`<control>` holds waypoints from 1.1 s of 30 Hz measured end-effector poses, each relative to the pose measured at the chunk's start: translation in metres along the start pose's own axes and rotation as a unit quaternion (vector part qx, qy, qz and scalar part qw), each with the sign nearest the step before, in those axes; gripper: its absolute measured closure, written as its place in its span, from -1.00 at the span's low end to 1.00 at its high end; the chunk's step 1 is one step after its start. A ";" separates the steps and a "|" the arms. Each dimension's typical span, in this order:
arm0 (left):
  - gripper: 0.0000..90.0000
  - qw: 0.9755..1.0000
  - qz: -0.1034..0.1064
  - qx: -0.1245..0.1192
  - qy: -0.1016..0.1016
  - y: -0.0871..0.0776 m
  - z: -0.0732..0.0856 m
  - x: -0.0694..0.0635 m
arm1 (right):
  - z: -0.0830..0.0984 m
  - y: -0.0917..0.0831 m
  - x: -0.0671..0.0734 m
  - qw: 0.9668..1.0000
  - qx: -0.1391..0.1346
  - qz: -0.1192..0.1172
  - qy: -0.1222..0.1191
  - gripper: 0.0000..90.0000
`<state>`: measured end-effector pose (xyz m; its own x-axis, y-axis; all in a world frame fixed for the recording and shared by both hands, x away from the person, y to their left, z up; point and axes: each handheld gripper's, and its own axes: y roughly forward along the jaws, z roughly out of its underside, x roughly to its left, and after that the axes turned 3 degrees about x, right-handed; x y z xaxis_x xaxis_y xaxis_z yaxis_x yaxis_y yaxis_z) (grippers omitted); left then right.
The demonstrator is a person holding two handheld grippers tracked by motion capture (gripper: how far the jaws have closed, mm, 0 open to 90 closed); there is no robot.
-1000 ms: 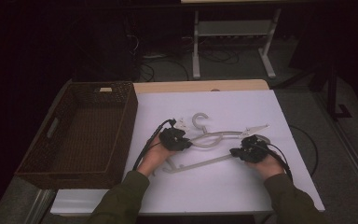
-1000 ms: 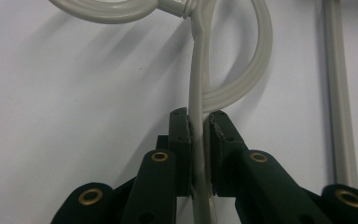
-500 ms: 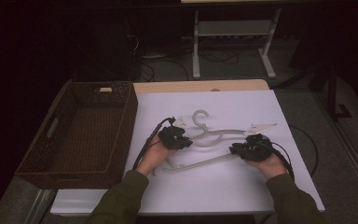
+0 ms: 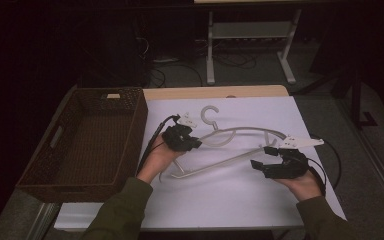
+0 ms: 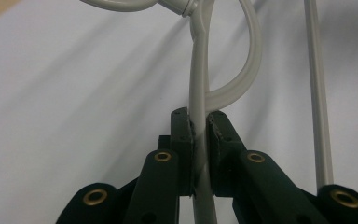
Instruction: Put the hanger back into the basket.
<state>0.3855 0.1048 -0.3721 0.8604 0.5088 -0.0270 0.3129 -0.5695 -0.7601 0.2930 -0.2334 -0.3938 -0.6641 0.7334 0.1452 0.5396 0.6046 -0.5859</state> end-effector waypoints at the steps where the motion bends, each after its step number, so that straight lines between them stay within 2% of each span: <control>1: 0.84 1.000 -0.003 -0.001 -0.003 -0.005 -0.002 0.001 | 0.001 -0.001 0.000 1.000 -0.002 0.000 -0.001 -0.50; 4: 0.84 1.000 -0.010 -0.006 -0.013 -0.023 -0.008 0.002 | 0.004 -0.005 0.001 1.000 -0.007 0.004 -0.002 -0.66; 9: 0.84 1.000 -0.027 -0.003 -0.011 -0.054 -0.013 0.009 | 0.008 -0.008 0.003 1.000 -0.016 0.008 0.001 -0.80; 13: 0.84 0.999 -0.039 -0.010 -0.024 -0.079 -0.013 0.015 | 0.010 -0.010 0.005 1.000 -0.022 0.005 -0.001 -0.96; 18: 0.84 0.998 -0.058 -0.019 -0.033 -0.114 -0.009 0.025 | 0.014 -0.011 0.009 1.000 -0.019 0.007 -0.003 -1.00; 21: 0.84 0.997 -0.069 -0.023 -0.041 -0.134 -0.005 0.032 | 0.016 -0.013 0.010 1.000 -0.029 0.008 -0.001 -1.00; 25: 0.84 0.994 -0.088 -0.036 -0.056 -0.165 0.004 0.043 | 0.017 -0.014 0.011 1.000 -0.027 0.011 0.000 -1.00; 26: 0.84 0.994 -0.092 -0.037 -0.054 -0.172 0.007 0.047 | 0.018 -0.014 0.010 1.000 -0.028 0.011 -0.002 -1.00; 33: 0.84 0.987 -0.129 -0.044 -0.086 -0.215 0.036 0.071 | 0.018 -0.012 0.010 1.000 -0.025 0.011 -0.002 -1.00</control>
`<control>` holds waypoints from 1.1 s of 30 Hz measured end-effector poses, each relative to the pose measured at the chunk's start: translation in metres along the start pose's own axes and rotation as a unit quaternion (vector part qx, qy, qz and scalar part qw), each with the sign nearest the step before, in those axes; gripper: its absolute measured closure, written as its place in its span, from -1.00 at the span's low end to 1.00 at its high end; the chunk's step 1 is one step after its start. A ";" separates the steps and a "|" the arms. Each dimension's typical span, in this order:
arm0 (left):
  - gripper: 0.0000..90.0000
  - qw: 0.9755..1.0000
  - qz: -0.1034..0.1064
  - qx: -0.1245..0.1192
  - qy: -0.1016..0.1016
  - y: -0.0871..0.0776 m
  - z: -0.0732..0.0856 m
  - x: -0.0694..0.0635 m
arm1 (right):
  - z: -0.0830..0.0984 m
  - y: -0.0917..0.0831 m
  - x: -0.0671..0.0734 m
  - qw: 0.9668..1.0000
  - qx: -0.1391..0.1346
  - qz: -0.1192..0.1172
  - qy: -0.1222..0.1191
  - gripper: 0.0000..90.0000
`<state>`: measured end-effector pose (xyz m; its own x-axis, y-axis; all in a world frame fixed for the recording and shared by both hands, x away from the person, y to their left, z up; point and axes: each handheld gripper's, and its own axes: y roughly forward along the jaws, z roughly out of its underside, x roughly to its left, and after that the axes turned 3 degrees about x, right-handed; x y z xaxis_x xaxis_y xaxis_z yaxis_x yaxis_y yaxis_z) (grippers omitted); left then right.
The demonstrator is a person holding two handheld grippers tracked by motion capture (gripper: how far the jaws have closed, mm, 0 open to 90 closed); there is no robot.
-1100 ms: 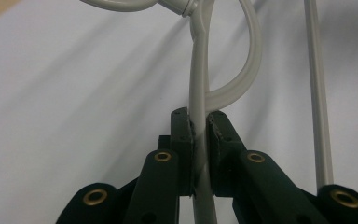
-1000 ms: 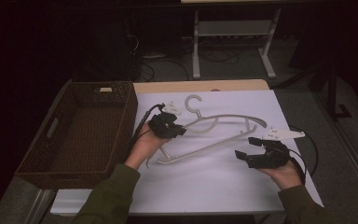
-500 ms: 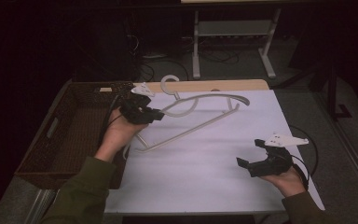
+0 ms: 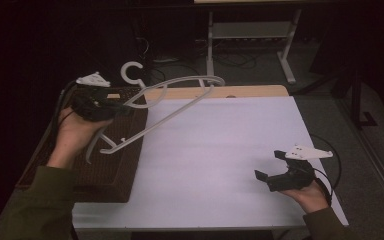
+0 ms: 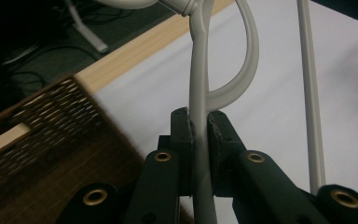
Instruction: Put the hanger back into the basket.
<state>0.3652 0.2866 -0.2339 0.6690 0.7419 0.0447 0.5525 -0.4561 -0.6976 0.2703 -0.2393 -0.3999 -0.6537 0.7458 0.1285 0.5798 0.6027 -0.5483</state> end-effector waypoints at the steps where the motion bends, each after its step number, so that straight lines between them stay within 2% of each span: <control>1: 0.84 1.000 -0.006 0.002 -0.004 -0.005 0.004 0.006 | 0.000 0.000 0.000 1.000 0.000 0.000 -0.001 -1.00; 7: 0.84 0.999 -0.036 -0.003 -0.035 -0.026 0.031 0.039 | 0.001 0.001 -0.001 1.000 0.003 0.003 -0.001 -1.00; 9: 0.84 0.998 -0.044 -0.002 -0.039 -0.031 0.038 0.047 | 0.001 0.002 -0.001 1.000 0.003 0.004 -0.002 -1.00; 10: 0.84 0.998 -0.044 -0.002 -0.039 -0.031 0.038 0.047 | 0.001 0.002 -0.001 1.000 0.003 0.004 -0.002 -1.00; 12: 0.84 0.997 -0.061 -0.002 -0.051 -0.041 0.054 0.062 | 0.001 0.002 -0.001 1.000 0.006 0.005 -0.001 -1.00; 18: 0.84 0.994 -0.089 0.006 -0.063 -0.056 0.079 0.083 | 0.001 0.002 -0.002 1.000 0.005 0.006 -0.001 -1.00; 26: 0.84 0.990 -0.115 0.029 -0.082 -0.061 0.109 0.105 | 0.001 0.003 -0.002 1.000 0.007 0.005 0.000 -1.00; 33: 0.84 0.987 -0.124 0.046 -0.090 -0.061 0.125 0.114 | 0.002 0.002 -0.003 1.000 0.010 0.008 0.003 -1.00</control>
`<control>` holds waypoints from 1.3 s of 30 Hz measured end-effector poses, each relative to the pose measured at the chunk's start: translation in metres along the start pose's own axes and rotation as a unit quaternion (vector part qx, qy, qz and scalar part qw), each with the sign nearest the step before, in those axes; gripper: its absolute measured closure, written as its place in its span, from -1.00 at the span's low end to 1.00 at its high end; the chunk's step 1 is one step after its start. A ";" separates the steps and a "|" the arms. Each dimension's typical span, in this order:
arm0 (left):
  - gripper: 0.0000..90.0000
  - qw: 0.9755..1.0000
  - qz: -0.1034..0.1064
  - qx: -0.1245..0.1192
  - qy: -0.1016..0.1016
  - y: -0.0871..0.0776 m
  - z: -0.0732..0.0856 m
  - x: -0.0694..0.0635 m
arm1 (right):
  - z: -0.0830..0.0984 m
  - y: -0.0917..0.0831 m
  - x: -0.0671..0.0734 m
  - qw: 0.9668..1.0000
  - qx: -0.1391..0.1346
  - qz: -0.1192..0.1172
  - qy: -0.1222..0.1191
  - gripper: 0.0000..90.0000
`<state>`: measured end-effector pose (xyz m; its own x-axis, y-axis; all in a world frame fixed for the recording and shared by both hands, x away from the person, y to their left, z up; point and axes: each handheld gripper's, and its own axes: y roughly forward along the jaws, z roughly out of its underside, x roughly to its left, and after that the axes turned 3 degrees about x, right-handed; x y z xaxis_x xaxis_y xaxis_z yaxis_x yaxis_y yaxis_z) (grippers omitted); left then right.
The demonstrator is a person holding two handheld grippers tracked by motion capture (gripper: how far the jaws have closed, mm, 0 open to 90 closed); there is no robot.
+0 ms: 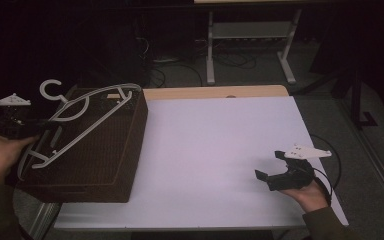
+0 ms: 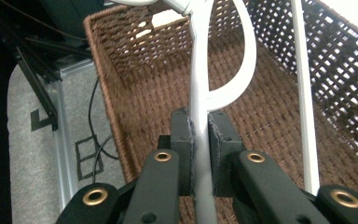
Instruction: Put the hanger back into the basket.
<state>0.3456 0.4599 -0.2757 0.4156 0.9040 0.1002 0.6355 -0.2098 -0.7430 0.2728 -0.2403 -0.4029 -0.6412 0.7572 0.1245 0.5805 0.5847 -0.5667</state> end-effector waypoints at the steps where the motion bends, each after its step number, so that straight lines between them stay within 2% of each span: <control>1: 0.84 1.000 -0.002 0.003 -0.003 0.001 0.002 0.001 | 0.000 0.000 0.000 1.000 0.001 0.000 0.000 -1.00; 4: 0.84 1.000 -0.009 0.014 -0.006 0.007 0.007 0.003 | 0.000 0.001 0.000 1.000 0.003 -0.001 0.000 -1.00; 7: 0.84 1.000 -0.007 0.025 -0.008 0.015 0.012 0.004 | 0.000 0.001 0.000 1.000 0.003 -0.001 -0.003 -1.00; 14: 0.83 0.999 -0.014 0.050 0.000 0.030 0.014 -0.001 | 0.000 0.000 0.000 1.000 0.003 -0.001 -0.001 -1.00; 19: 0.81 0.998 0.000 0.056 -0.002 0.035 0.016 -0.001 | 0.000 0.000 0.000 1.000 0.002 0.001 -0.001 -1.00; 22: 0.49 0.999 0.011 0.043 -0.016 0.033 0.018 0.001 | 0.000 -0.001 -0.001 1.000 0.001 0.001 -0.002 -1.00; 24: 0.39 0.999 0.007 0.037 -0.019 0.032 0.018 0.002 | 0.000 -0.001 -0.001 1.000 0.001 0.001 -0.002 -1.00; 30: 0.08 0.999 0.027 0.009 -0.036 0.025 0.017 0.000 | 0.000 -0.001 0.000 1.000 -0.001 0.000 -0.001 -1.00; 36: -0.20 0.997 0.056 -0.024 -0.049 0.020 0.009 -0.010 | -0.001 -0.002 -0.001 1.000 -0.003 0.001 -0.001 -1.00; 39: -0.37 0.995 0.073 -0.044 -0.053 0.020 0.003 -0.018 | -0.003 -0.002 -0.001 1.000 -0.006 0.001 -0.001 -1.00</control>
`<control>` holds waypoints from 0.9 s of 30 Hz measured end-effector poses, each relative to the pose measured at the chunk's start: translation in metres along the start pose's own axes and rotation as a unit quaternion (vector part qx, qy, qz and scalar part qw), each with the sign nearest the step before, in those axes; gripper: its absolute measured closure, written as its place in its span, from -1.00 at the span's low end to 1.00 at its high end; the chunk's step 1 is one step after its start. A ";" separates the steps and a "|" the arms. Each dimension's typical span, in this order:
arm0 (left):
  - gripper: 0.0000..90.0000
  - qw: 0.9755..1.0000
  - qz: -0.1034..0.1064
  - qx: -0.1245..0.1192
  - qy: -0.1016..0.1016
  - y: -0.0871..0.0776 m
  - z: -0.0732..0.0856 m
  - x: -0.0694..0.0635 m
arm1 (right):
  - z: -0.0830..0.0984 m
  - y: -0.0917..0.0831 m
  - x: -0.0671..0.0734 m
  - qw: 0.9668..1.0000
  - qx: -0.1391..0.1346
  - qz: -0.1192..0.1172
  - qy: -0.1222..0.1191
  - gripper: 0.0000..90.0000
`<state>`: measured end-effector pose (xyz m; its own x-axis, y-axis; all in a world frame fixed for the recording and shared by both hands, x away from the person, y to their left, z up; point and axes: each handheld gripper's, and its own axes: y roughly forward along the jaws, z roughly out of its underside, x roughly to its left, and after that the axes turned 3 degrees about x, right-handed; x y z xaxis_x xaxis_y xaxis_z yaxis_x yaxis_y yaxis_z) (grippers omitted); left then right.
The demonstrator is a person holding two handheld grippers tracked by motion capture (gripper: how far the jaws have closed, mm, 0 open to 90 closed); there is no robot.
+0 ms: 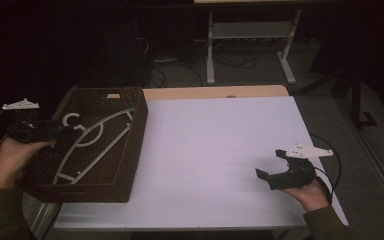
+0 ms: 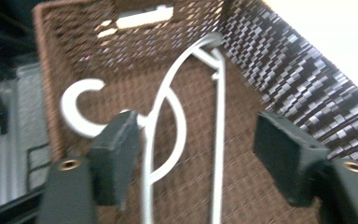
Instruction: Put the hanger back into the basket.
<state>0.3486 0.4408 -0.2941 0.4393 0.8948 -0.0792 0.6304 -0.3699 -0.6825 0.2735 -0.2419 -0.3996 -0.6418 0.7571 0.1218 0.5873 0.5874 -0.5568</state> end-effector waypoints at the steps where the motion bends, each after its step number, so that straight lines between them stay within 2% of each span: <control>1: -0.42 1.000 0.007 -0.009 -0.007 0.001 -0.001 -0.003 | -0.001 0.000 0.000 1.000 -0.001 -0.001 0.001 -1.00; 7: -0.60 0.998 0.041 -0.040 -0.002 0.005 -0.009 -0.026 | -0.005 -0.004 -0.001 1.000 -0.019 -0.001 0.002 -1.00; 10: -0.65 0.997 0.059 -0.056 0.005 0.007 -0.013 -0.039 | -0.008 -0.006 -0.001 1.000 -0.028 -0.002 0.002 -1.00; 15: -0.72 0.994 0.078 -0.075 0.024 0.011 -0.017 -0.061 | -0.016 -0.010 -0.002 0.999 -0.052 -0.006 0.011 -1.00; 20: -0.80 0.989 0.097 -0.110 0.035 0.013 -0.018 -0.086 | -0.023 -0.013 -0.003 0.997 -0.071 -0.006 0.014 -1.00; 23: -0.85 0.985 0.110 -0.122 0.043 0.016 -0.016 -0.100 | -0.030 -0.015 -0.003 0.996 -0.083 -0.008 0.013 -1.00; 27: -0.94 0.980 0.128 -0.146 0.052 0.021 -0.014 -0.120 | -0.039 -0.017 -0.002 0.995 -0.096 -0.011 0.011 -1.00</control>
<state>0.3184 0.3222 -0.2893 0.6600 0.7389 -0.1357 0.6404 -0.6478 -0.4126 0.2842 -0.2427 -0.3583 -0.6458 0.7484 0.1509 0.6580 0.6458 -0.3873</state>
